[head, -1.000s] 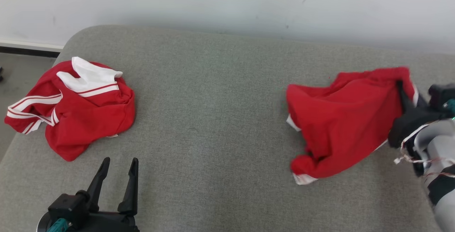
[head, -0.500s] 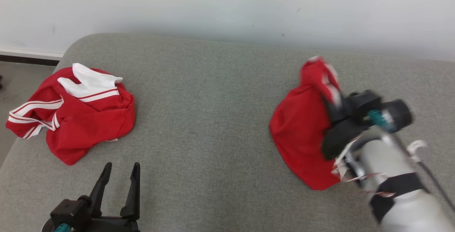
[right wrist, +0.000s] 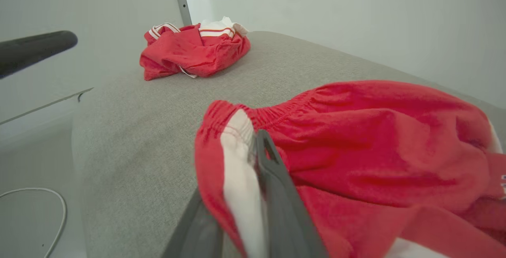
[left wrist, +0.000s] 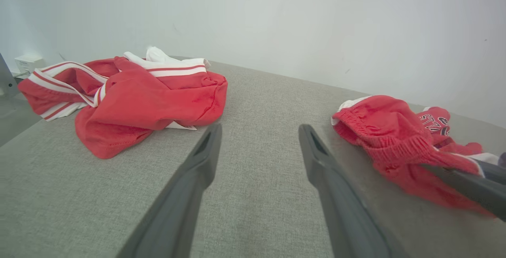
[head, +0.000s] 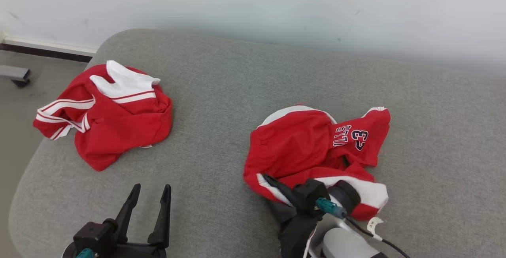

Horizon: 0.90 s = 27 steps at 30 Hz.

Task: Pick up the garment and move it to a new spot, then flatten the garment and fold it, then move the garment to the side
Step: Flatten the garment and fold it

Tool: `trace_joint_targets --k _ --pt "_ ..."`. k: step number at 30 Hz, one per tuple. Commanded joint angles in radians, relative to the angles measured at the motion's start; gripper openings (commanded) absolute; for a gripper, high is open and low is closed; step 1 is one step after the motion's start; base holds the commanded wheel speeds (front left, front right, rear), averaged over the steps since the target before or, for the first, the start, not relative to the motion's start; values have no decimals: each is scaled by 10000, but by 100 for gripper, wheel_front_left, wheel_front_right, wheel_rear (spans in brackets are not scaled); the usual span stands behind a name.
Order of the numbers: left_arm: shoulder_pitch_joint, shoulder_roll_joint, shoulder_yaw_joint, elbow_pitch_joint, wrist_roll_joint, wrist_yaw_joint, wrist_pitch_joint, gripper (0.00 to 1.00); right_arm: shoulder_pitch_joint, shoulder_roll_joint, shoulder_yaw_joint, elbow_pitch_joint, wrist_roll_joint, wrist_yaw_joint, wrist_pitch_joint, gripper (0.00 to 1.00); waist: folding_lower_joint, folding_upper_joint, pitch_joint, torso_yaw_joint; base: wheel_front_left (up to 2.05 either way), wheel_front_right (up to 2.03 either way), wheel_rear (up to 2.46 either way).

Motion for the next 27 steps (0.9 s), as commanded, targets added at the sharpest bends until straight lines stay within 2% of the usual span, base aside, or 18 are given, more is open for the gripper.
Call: trace_joint_targets --k 1,10,14,20,27 --pt "-77 5 19 40 0 0 -9 100 59 34 202 -147 260 -22 -13 100 0 -1 -20 67 0 0 0" --pt "194 148 233 118 32 5 -9 100 38 34 266 -706 743 -22 -10 100 0 -1 -381 -383 0 0 0" --pt "273 172 284 63 69 39 -9 100 346 -429 -396 -1385 691 -22 -9 100 0 -1 -551 -612 0 0 0" --pt "448 256 426 -109 101 70 -9 100 1491 -1200 -2797 -2678 66 -22 -10 100 0 -1 -613 -940 0 0 0" --pt "577 327 517 -252 162 120 -9 100 3354 -1237 -5344 -4125 -644 -22 -9 100 0 -1 -595 -1123 0 0 0"
